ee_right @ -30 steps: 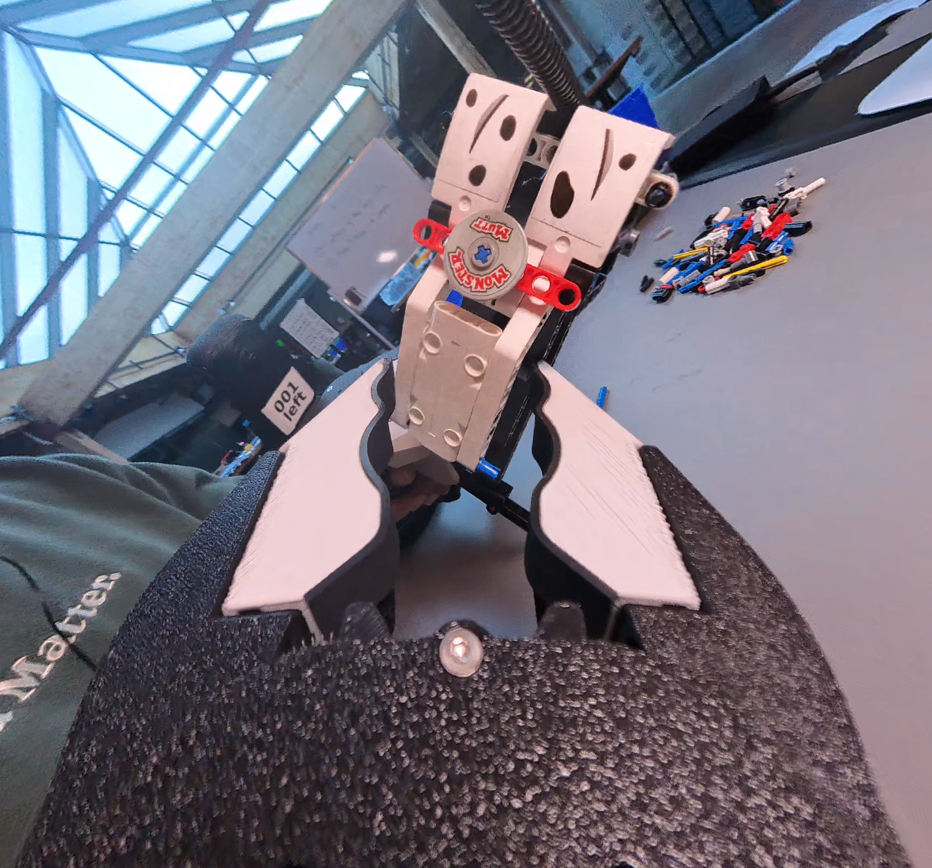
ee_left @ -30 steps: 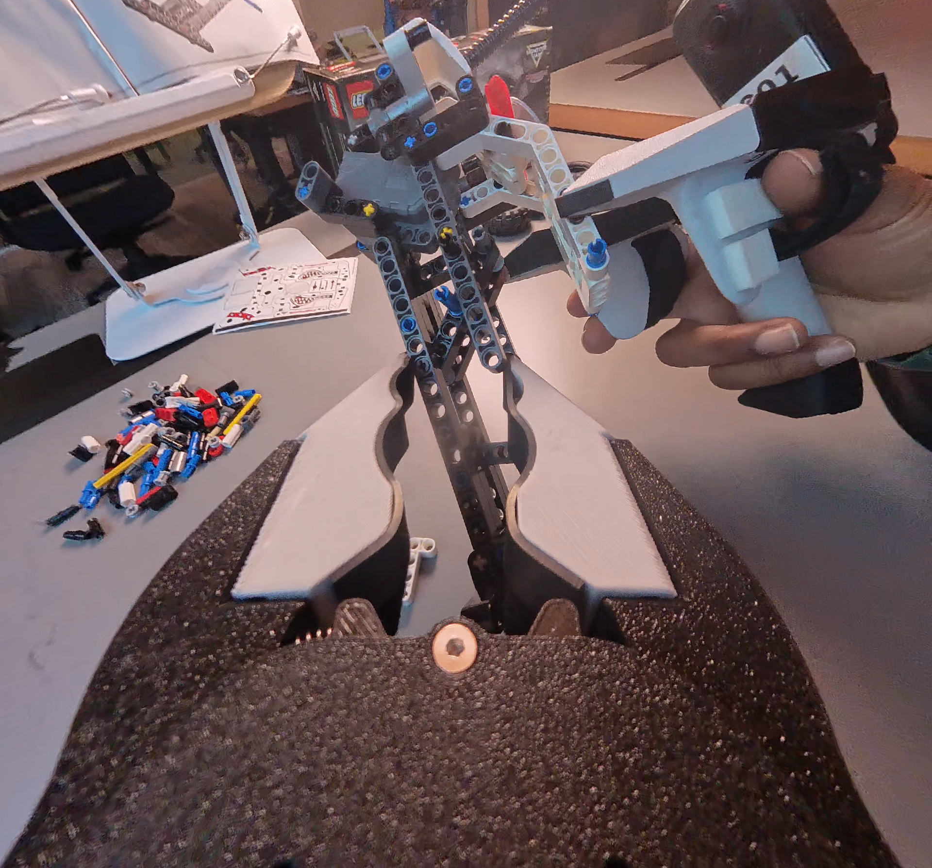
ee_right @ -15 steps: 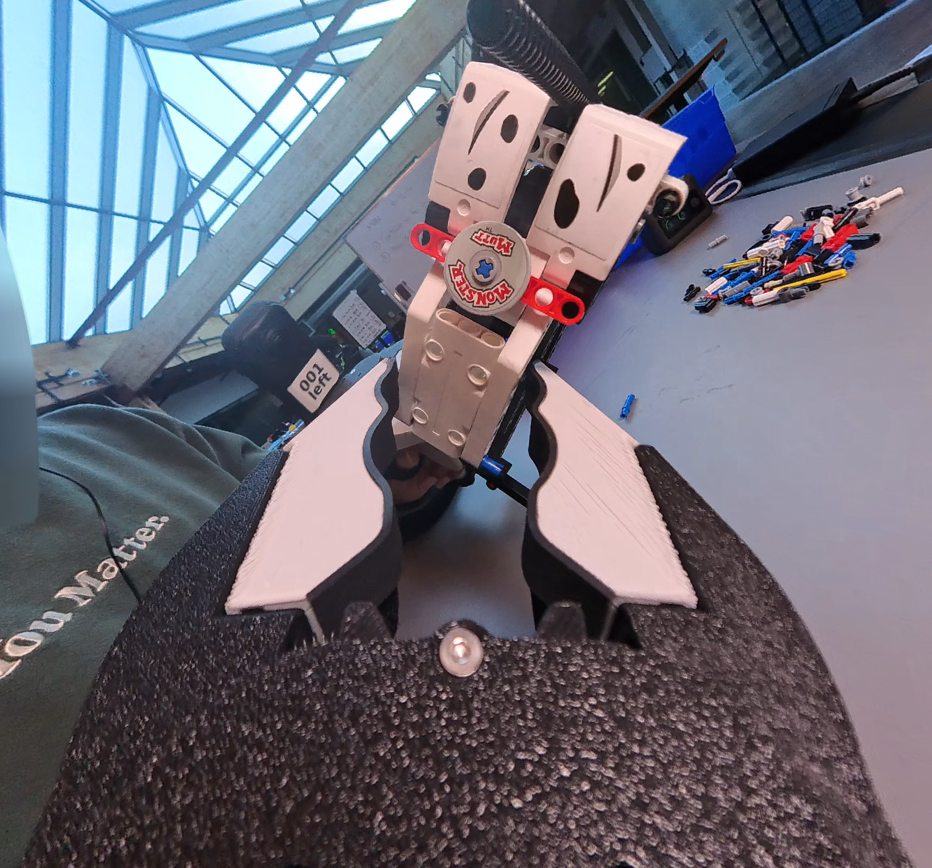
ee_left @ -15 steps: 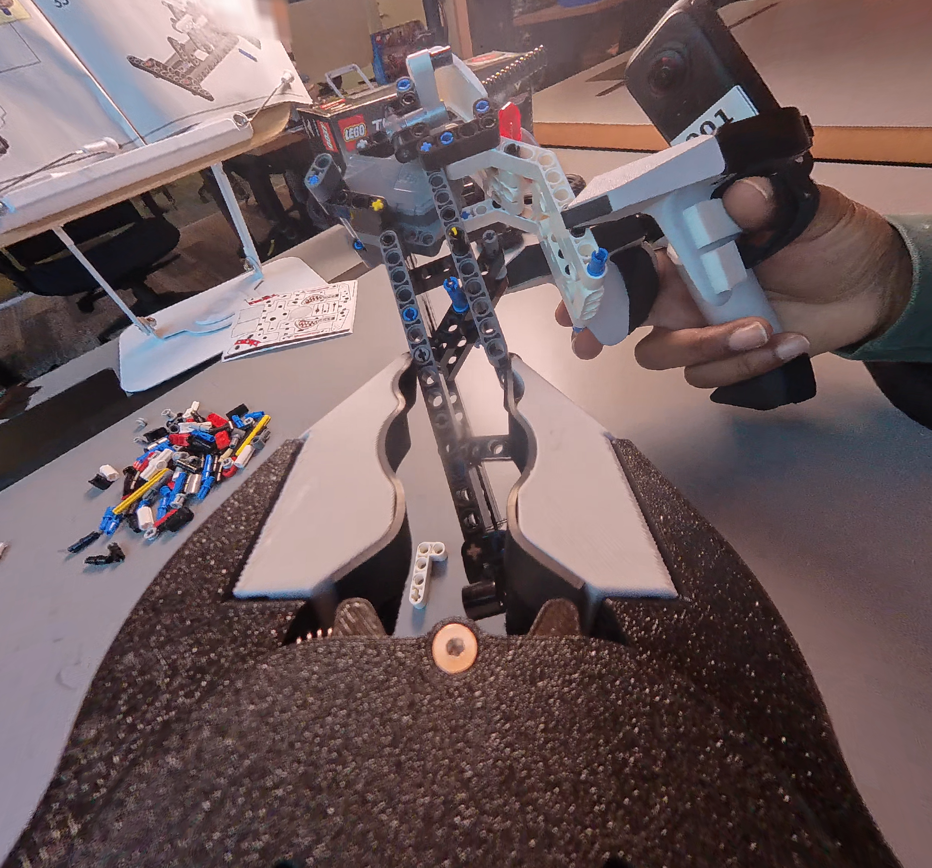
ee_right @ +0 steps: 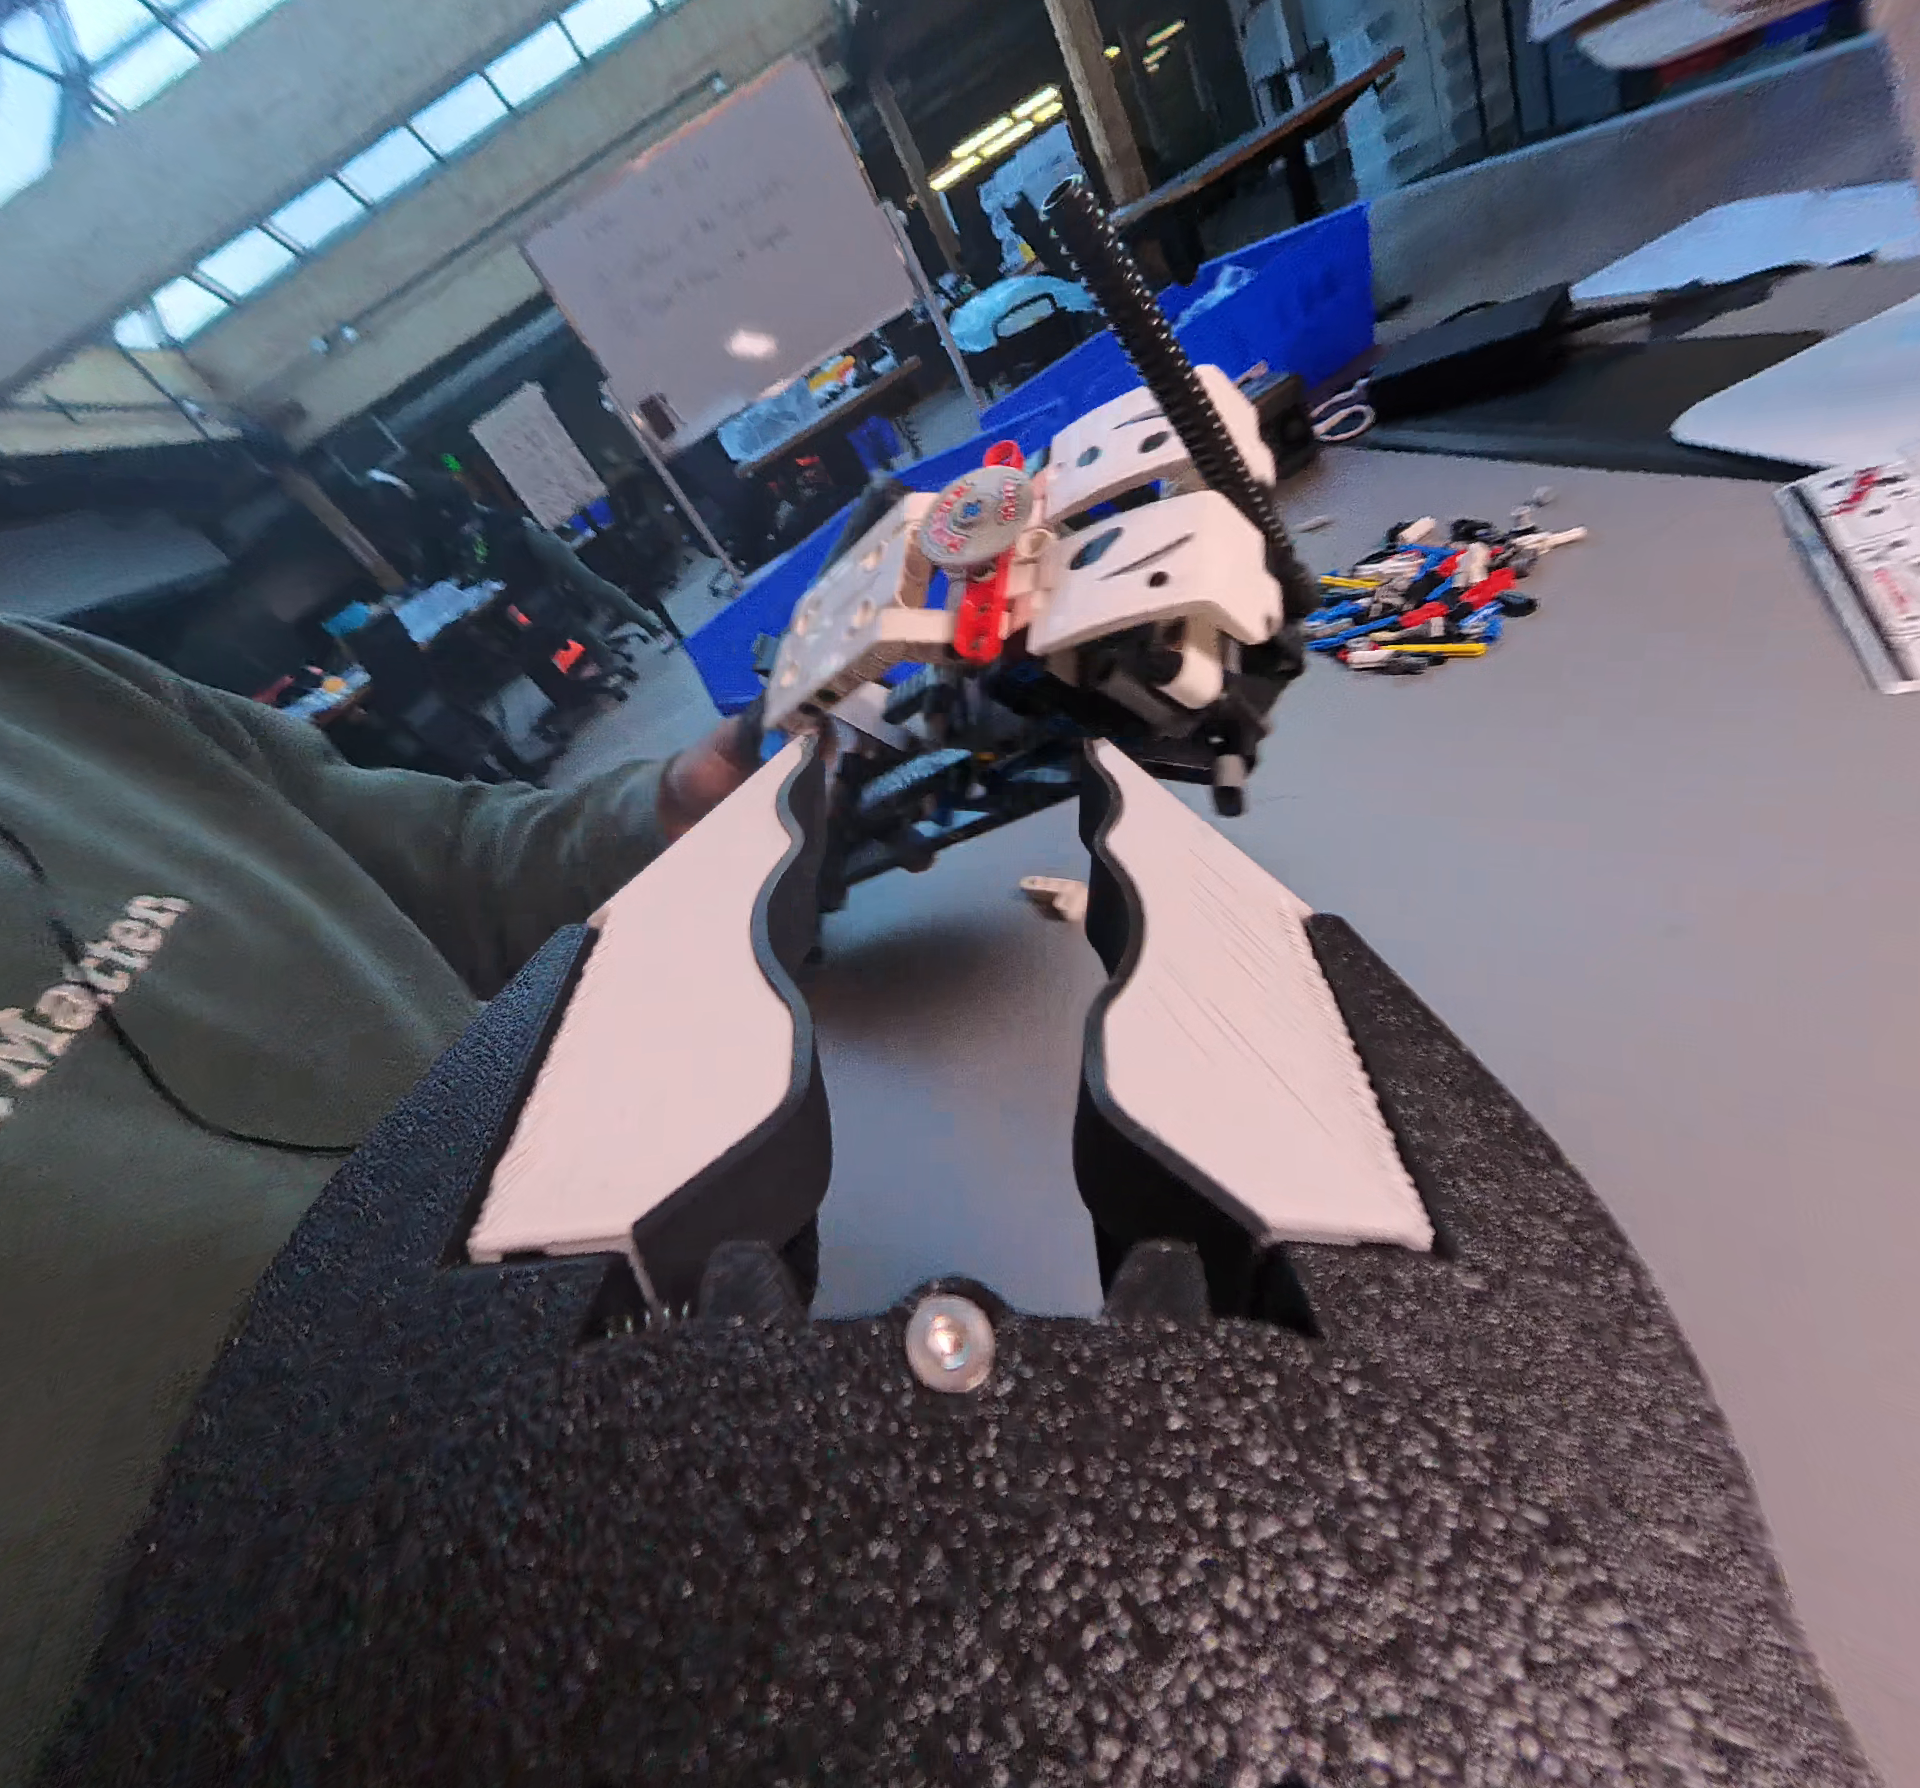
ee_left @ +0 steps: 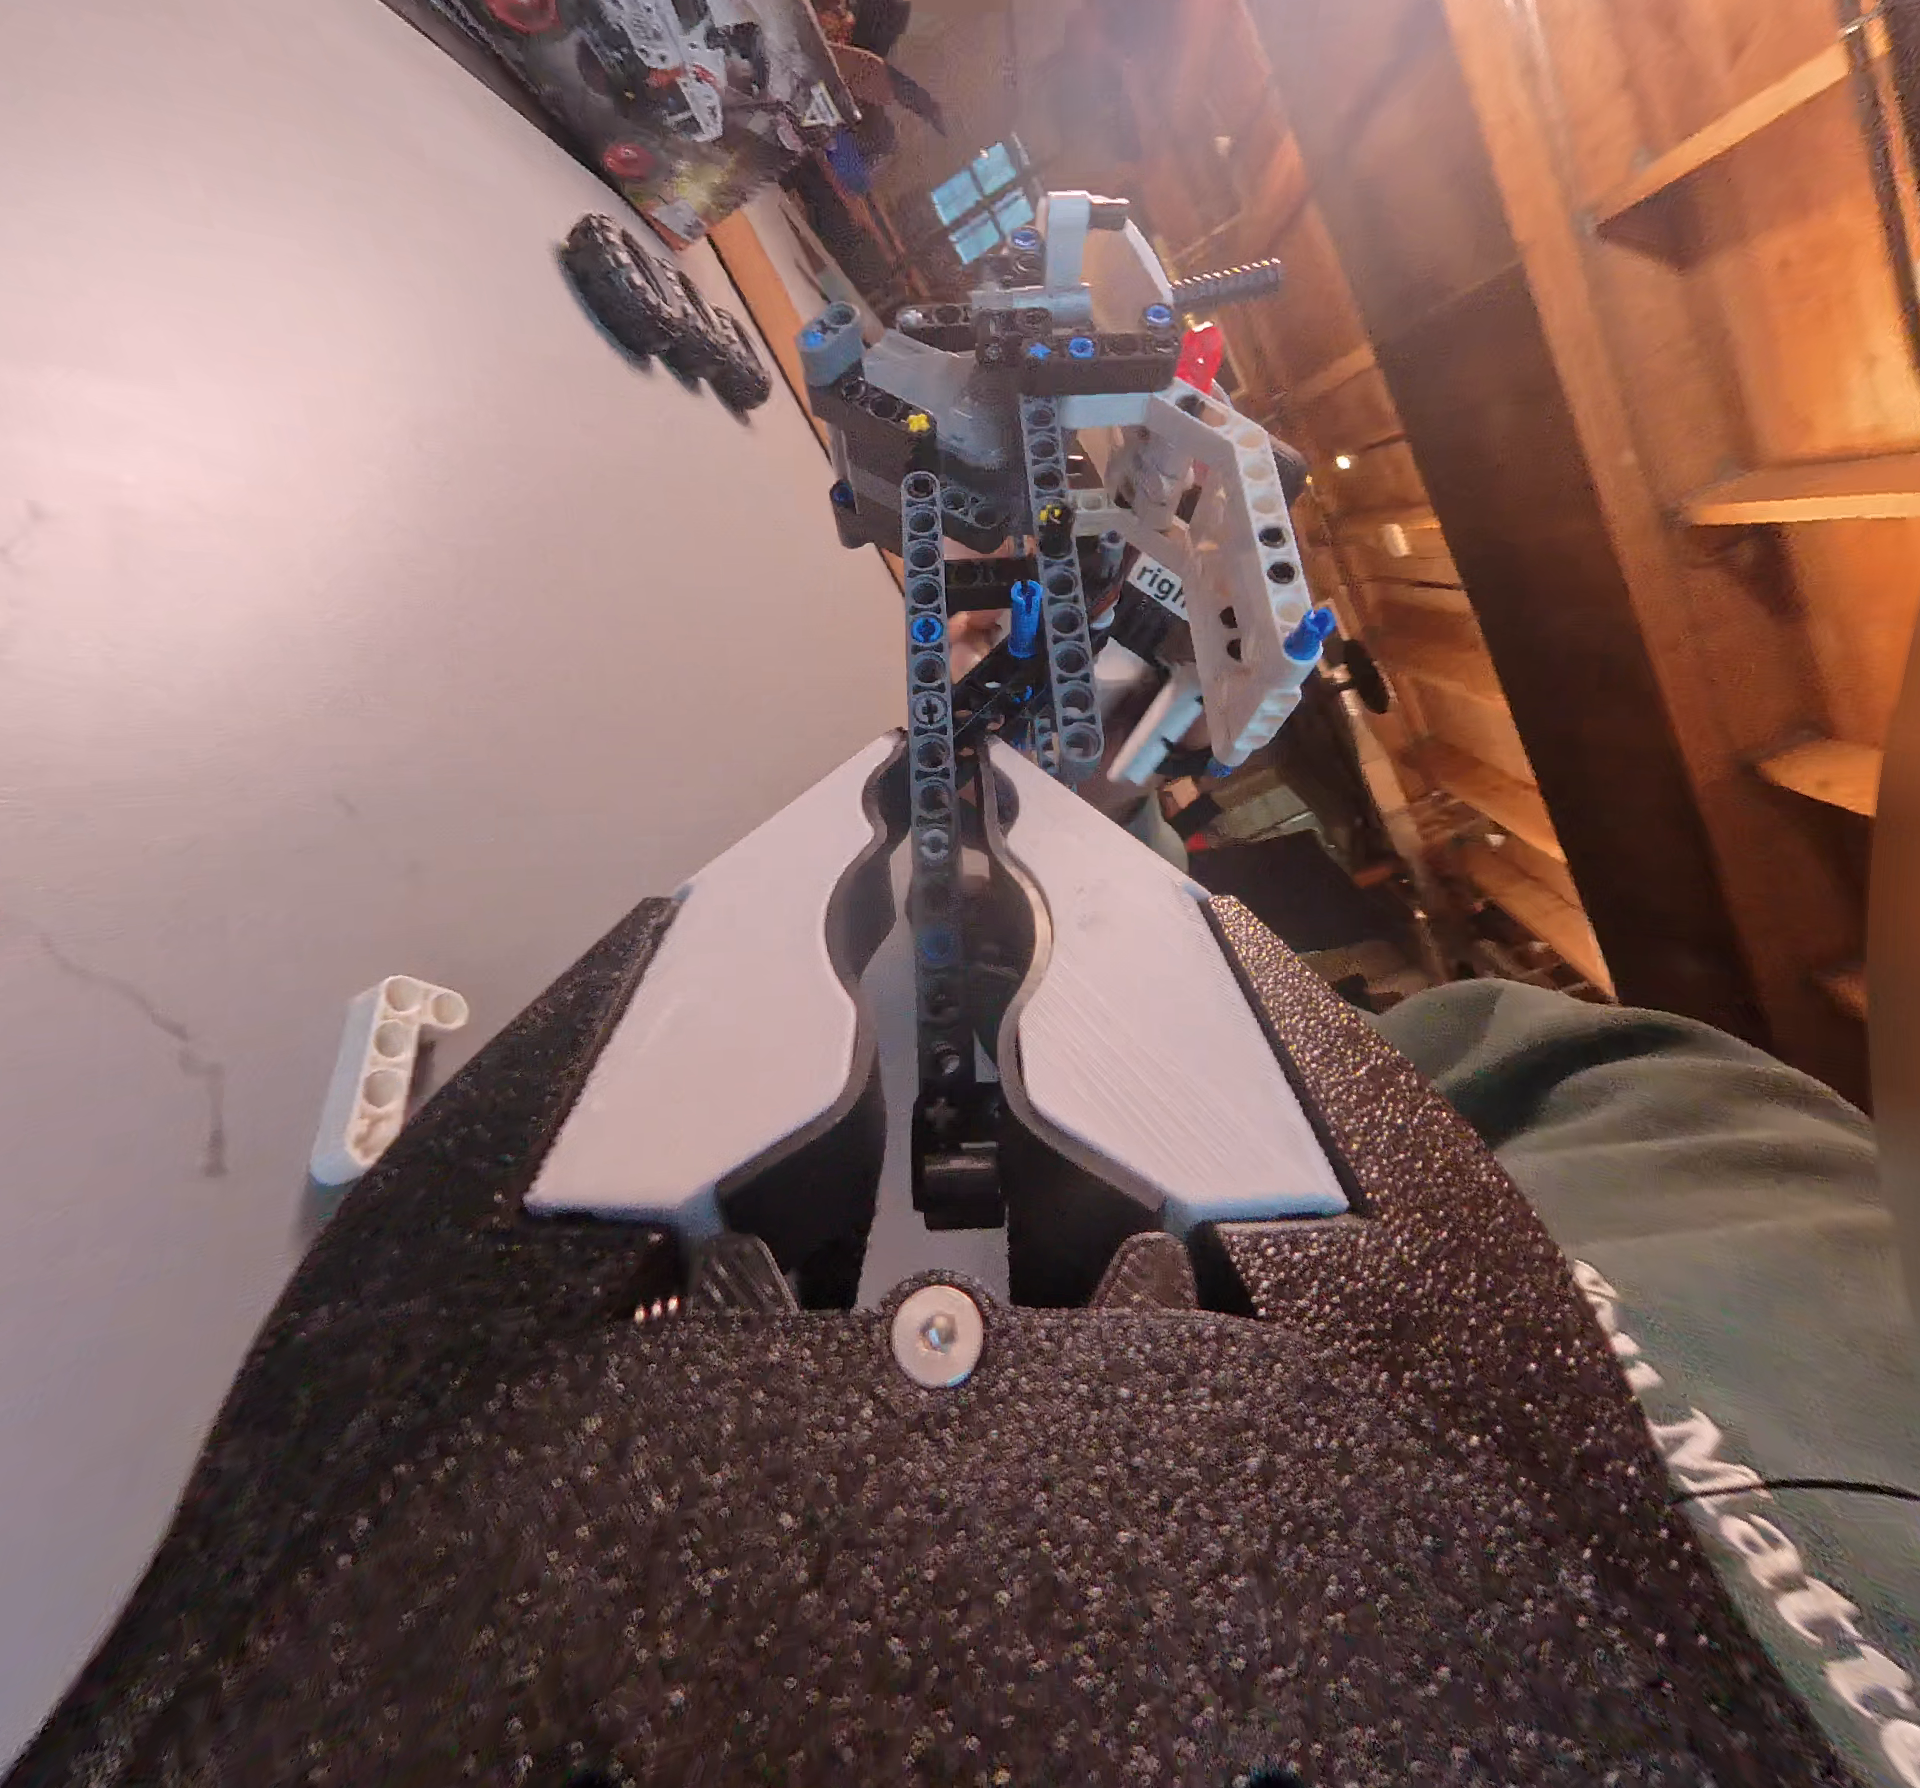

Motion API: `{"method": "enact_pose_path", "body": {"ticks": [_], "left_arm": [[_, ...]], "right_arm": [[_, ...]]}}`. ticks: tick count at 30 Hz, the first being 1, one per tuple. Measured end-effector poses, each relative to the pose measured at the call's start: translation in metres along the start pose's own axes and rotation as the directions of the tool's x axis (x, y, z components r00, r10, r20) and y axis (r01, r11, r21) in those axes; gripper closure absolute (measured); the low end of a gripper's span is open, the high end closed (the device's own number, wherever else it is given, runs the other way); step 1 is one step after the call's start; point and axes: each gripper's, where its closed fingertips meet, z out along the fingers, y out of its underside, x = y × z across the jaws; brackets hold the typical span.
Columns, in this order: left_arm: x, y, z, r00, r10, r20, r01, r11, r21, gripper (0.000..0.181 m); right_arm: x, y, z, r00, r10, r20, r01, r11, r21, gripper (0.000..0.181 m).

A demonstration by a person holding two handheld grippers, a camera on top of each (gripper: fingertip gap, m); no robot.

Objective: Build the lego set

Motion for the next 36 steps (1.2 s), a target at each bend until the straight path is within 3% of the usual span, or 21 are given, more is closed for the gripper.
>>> {"method": "enact_pose_path", "body": {"ticks": [4,6,11,13,15,20,23,25,27,32,36], "left_arm": [[0.010,0.006,0.001,0.978,-0.162,-0.130,0.155,0.986,-0.066,0.171],[0.017,0.019,0.003,0.961,-0.217,-0.175,0.192,0.970,-0.148,0.171],[0.045,0.059,0.011,0.900,-0.330,-0.286,0.220,0.909,-0.355,0.171],[0.053,0.065,0.013,0.874,-0.370,-0.315,0.234,0.889,-0.394,0.170],[0.054,0.058,0.011,0.872,-0.357,-0.334,0.231,0.903,-0.361,0.167],[0.059,0.011,-0.004,0.930,-0.127,-0.344,0.084,0.987,-0.137,0.118],[0.063,-0.010,-0.021,0.950,0.086,-0.299,-0.097,0.995,-0.022,0.102],[0.065,-0.009,-0.025,0.943,0.225,-0.245,-0.238,0.971,-0.025,0.097],[0.063,0.002,-0.021,0.913,0.365,-0.185,-0.381,0.923,-0.059,0.093],[0.065,0.046,-0.004,0.783,0.587,-0.205,-0.619,0.767,-0.171,0.085],[0.060,0.060,0.000,0.571,0.805,-0.165,-0.818,0.539,-0.200,0.089]], "right_arm": [[0.032,0.001,-0.019,0.950,-0.257,-0.180,0.237,0.964,-0.123,0.119],[0.035,0.006,-0.023,0.899,-0.406,-0.166,0.369,0.905,-0.213,0.104],[-0.012,0.025,-0.011,0.869,-0.468,0.164,0.495,0.814,-0.302,0.085],[-0.036,0.031,-0.007,0.855,-0.430,0.290,0.506,0.815,-0.284,0.104],[-0.037,0.027,-0.005,0.883,-0.368,0.290,0.447,0.848,-0.285,0.109],[-0.019,0.011,-0.008,0.983,0.013,0.184,0.020,0.984,-0.175,0.110],[-0.001,0.013,-0.009,0.971,0.227,0.075,-0.220,0.971,-0.089,0.111],[0.006,0.021,-0.011,0.951,0.307,0.035,-0.305,0.950,-0.062,0.110],[0.012,0.028,-0.011,0.946,0.323,-0.010,-0.323,0.946,-0.041,0.111],[0.020,0.022,-0.012,0.960,0.273,-0.066,-0.271,0.962,0.035,0.111],[0.015,-0.003,-0.016,0.965,0.261,-0.029,-0.252,0.951,0.179,0.111]]}}
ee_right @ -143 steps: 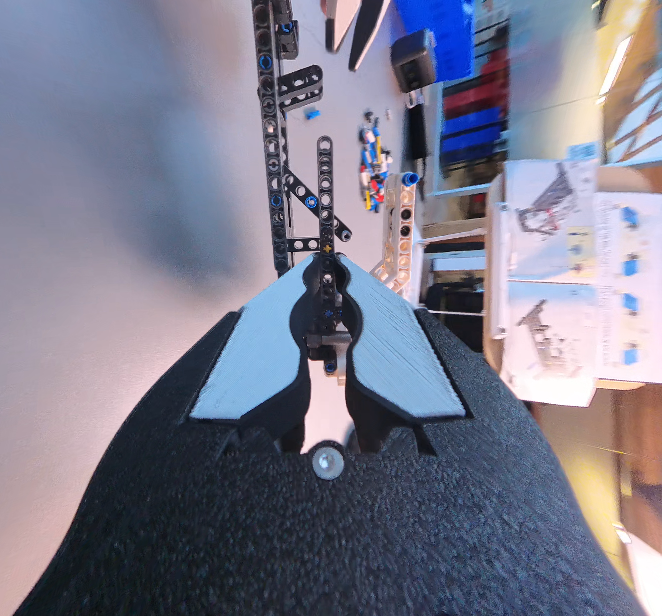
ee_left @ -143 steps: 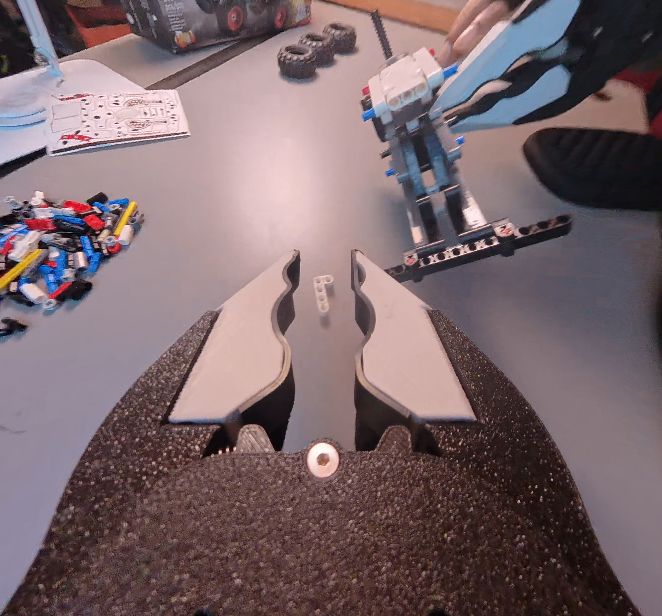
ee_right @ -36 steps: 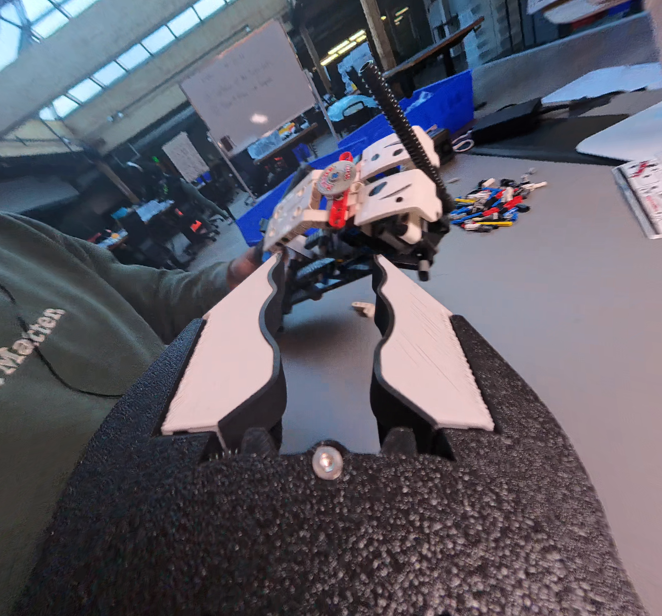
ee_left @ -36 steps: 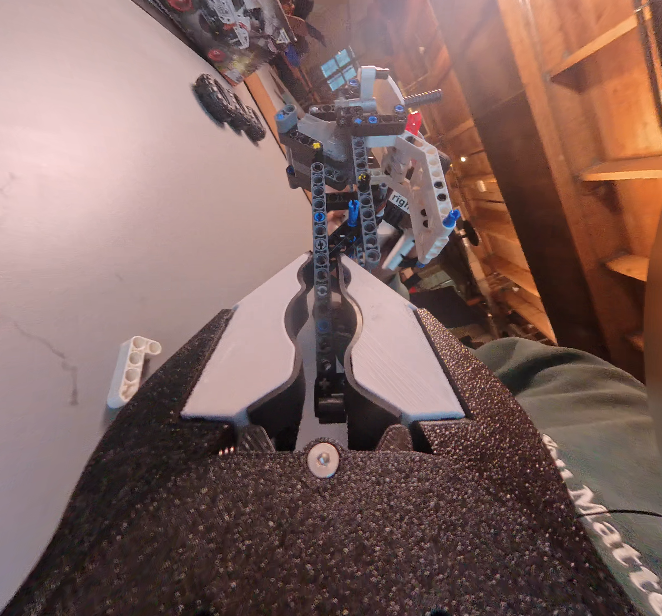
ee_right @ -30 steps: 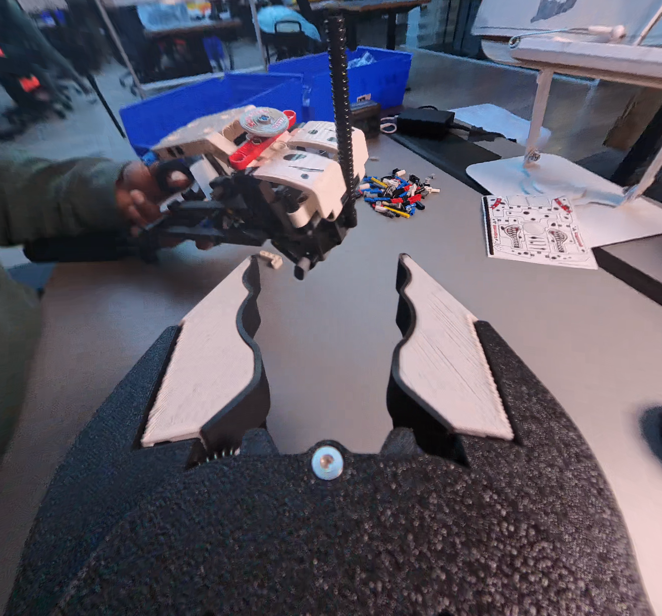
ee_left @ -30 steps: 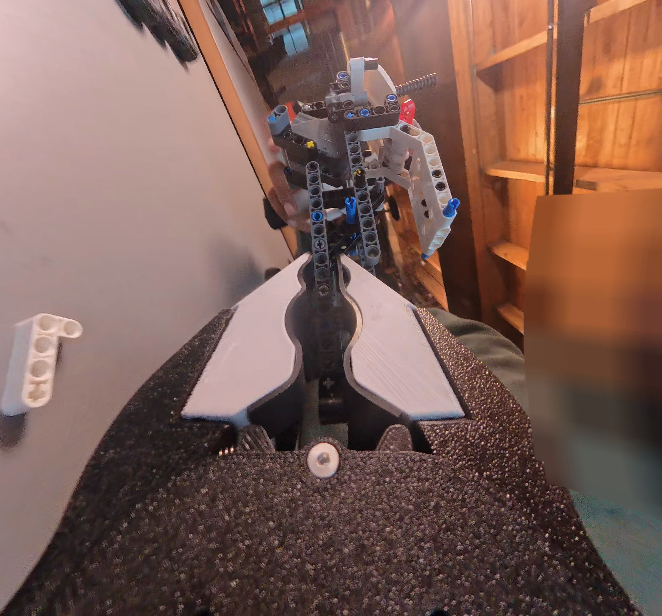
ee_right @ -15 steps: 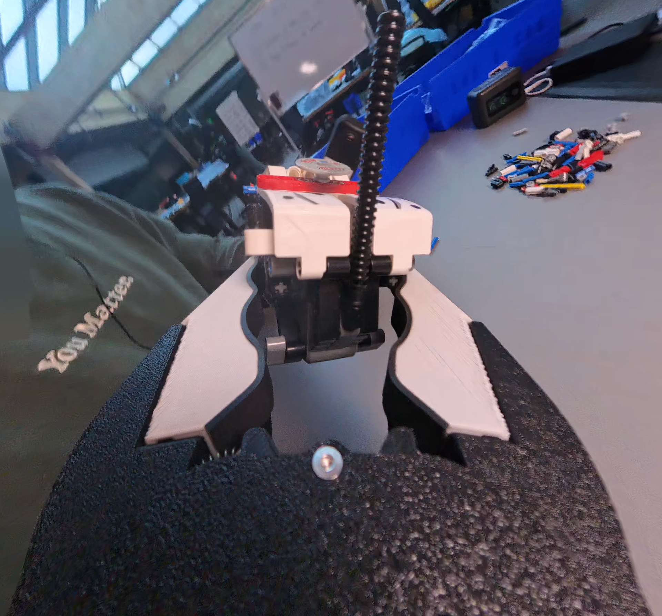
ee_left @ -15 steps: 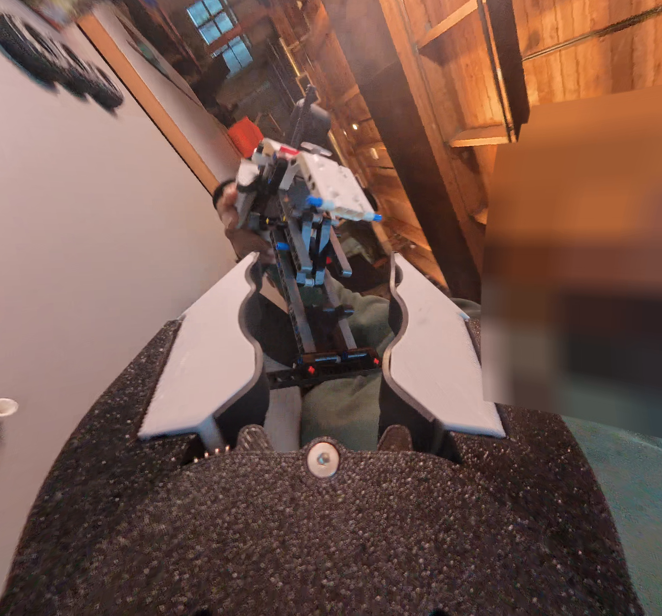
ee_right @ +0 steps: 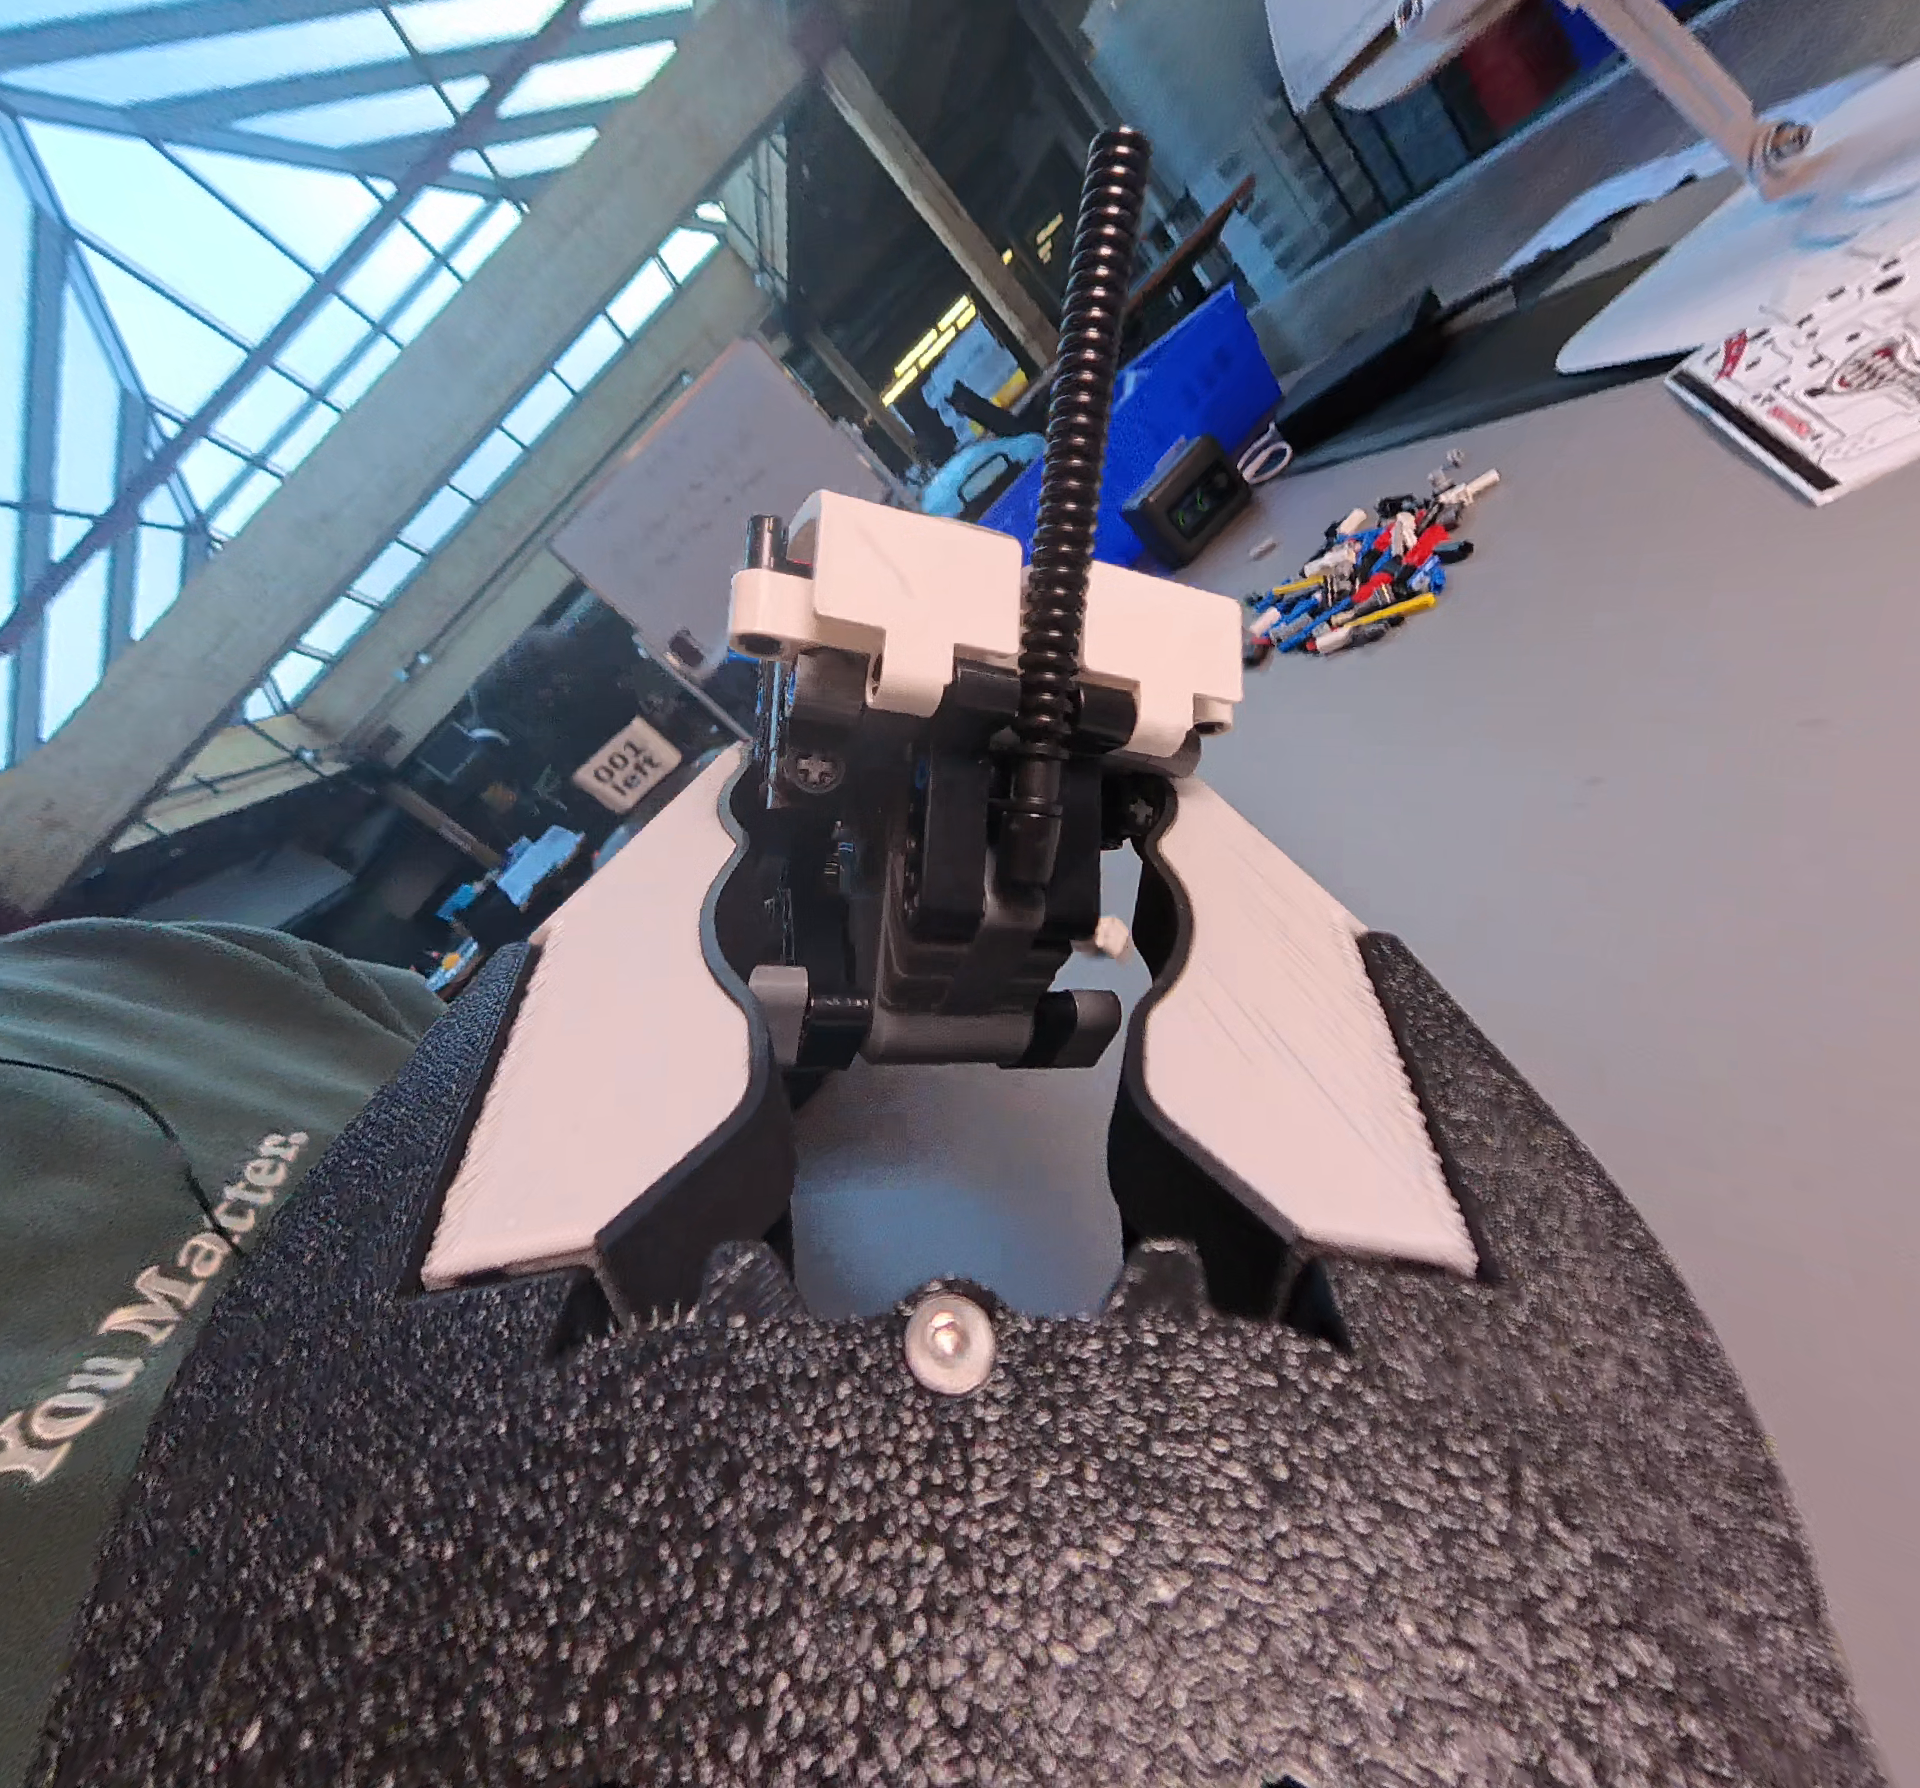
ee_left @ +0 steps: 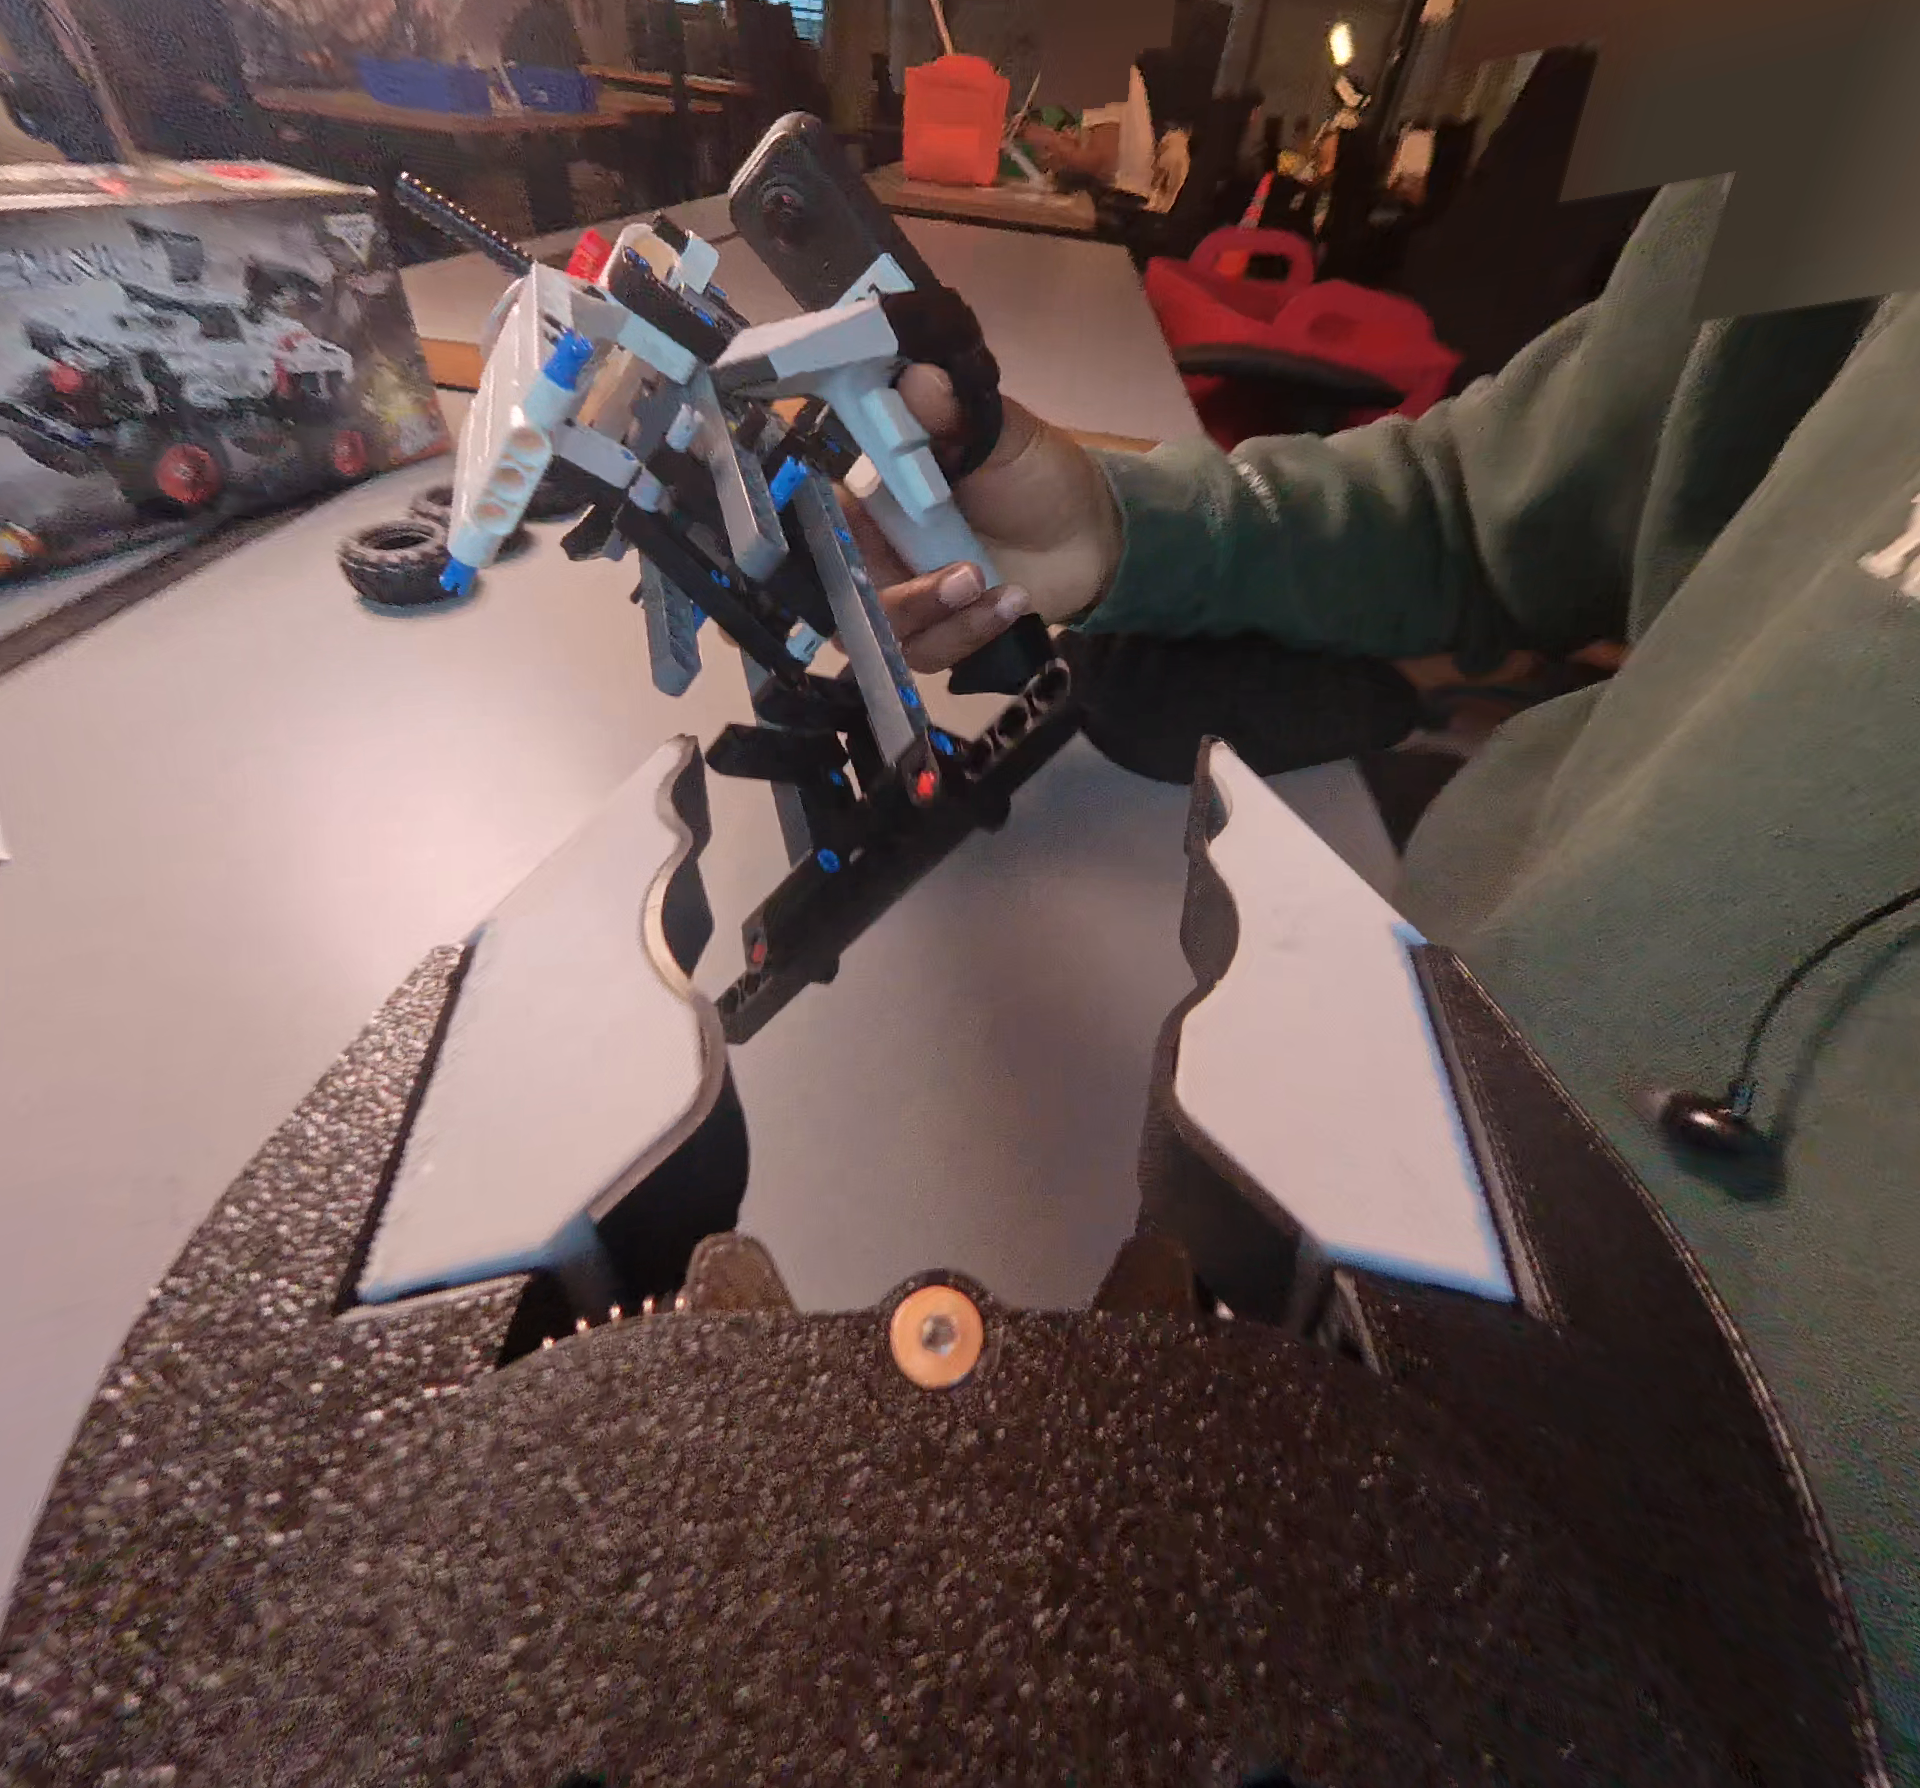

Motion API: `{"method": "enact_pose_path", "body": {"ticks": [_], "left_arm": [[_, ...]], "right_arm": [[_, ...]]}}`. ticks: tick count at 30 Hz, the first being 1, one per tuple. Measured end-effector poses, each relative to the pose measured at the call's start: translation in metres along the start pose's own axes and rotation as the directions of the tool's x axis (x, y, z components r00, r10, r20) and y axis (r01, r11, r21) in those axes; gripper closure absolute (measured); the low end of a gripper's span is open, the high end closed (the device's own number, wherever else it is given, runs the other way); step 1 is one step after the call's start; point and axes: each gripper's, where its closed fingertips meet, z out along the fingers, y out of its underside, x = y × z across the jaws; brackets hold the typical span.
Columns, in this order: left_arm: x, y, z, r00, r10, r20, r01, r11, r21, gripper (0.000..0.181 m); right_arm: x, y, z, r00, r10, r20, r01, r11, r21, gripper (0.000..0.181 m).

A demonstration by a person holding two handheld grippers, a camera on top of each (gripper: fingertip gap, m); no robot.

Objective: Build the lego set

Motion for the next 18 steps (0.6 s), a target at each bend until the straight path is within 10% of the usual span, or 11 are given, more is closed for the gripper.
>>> {"method": "enact_pose_path", "body": {"ticks": [6,18], "left_arm": [[-0.022,-0.006,-0.002,0.862,0.407,0.302,-0.396,0.913,-0.101,0.155],[-0.022,-0.024,-0.018,0.821,0.449,0.352,-0.462,0.885,-0.052,0.157]], "right_arm": [[-0.037,-0.012,-0.002,0.981,-0.112,0.158,0.092,0.988,0.125,0.111],[-0.043,0.001,-0.001,0.953,-0.182,0.243,0.172,0.983,0.063,0.110]]}}
